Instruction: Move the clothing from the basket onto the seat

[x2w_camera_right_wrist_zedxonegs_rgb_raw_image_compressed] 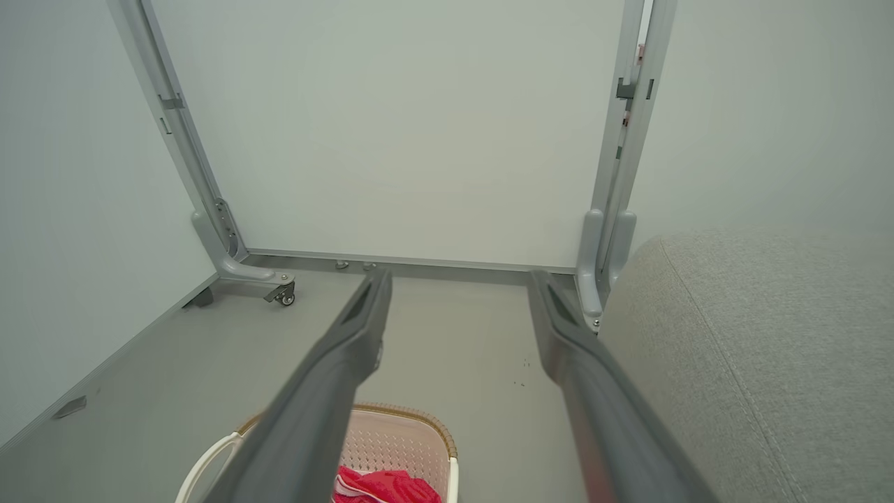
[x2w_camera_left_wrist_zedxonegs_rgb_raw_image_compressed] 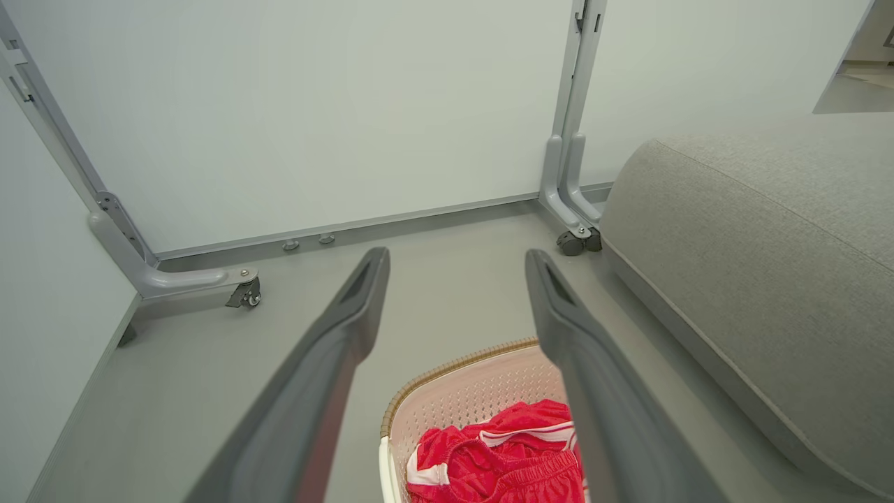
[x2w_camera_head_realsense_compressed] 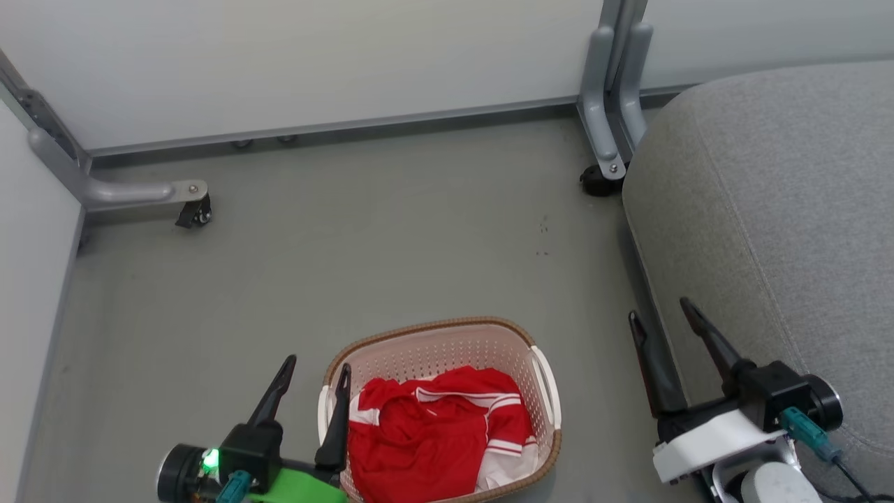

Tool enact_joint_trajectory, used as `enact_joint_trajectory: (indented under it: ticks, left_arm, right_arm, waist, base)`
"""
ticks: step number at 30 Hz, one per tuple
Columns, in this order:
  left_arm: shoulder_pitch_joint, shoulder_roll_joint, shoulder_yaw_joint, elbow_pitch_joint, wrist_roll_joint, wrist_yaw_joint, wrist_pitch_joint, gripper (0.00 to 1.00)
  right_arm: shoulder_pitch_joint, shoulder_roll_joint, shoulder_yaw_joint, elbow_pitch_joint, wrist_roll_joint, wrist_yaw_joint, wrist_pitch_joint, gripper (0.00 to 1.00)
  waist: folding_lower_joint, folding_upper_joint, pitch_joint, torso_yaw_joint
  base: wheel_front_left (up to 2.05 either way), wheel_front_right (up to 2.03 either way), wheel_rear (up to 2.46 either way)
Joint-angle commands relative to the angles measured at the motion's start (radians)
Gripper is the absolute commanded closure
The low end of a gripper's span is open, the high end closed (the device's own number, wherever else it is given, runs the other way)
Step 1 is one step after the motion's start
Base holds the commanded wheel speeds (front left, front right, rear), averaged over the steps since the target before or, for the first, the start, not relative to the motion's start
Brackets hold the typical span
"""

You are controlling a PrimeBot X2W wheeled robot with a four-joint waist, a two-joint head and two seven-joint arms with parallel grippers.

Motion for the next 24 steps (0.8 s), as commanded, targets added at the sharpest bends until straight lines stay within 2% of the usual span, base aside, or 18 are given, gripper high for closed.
enact_joint_trajectory:
  ticks: [1, 6, 15, 18, 24]
  left_arm:
    - [-0.044, 0.011, -0.018, 0.016, 0.013, -0.005, 0.0, 0.0]
    - [-0.185, 0.036, -0.136, 0.095, 0.02, -0.006, 0.0, 0.0]
    - [-0.491, 0.109, -0.384, 0.33, -0.001, -0.007, 0.0, 0.0]
    - [-0.593, 0.113, -0.469, 0.42, -0.045, -0.006, 0.0, 0.0]
    - [-0.776, 0.156, -0.653, 0.565, -0.122, -0.006, 0.0, 0.0]
  right_arm:
    - [-0.027, -0.006, -0.01, -0.009, 0.002, -0.001, -0.005, 0.0]
    - [-0.091, -0.012, -0.043, -0.036, 0.01, -0.001, -0.005, 0.0]
    - [-0.201, -0.036, -0.076, -0.074, -0.002, -0.001, -0.005, 0.0]
    - [-0.234, -0.036, -0.085, -0.085, 0.0, -0.001, -0.005, 0.0]
    - [-0.306, -0.031, -0.074, -0.112, 0.0, -0.001, -0.005, 0.0]
  waist:
    - [0.0, 0.0, 0.106, -0.001]
    - [0.0, 0.0, 0.237, -0.003]
    - [0.0, 0.0, 0.449, -0.023]
    - [0.0, 0.0, 0.511, -0.034]
    - [0.0, 0.0, 0.635, -0.081]
  base:
    - [0.0, 0.0, 0.0]
    - [0.0, 0.0, 0.0]
    - [0.0, 0.0, 0.0]
    - [0.0, 0.0, 0.0]
    - [0.0, 0.0, 0.0]
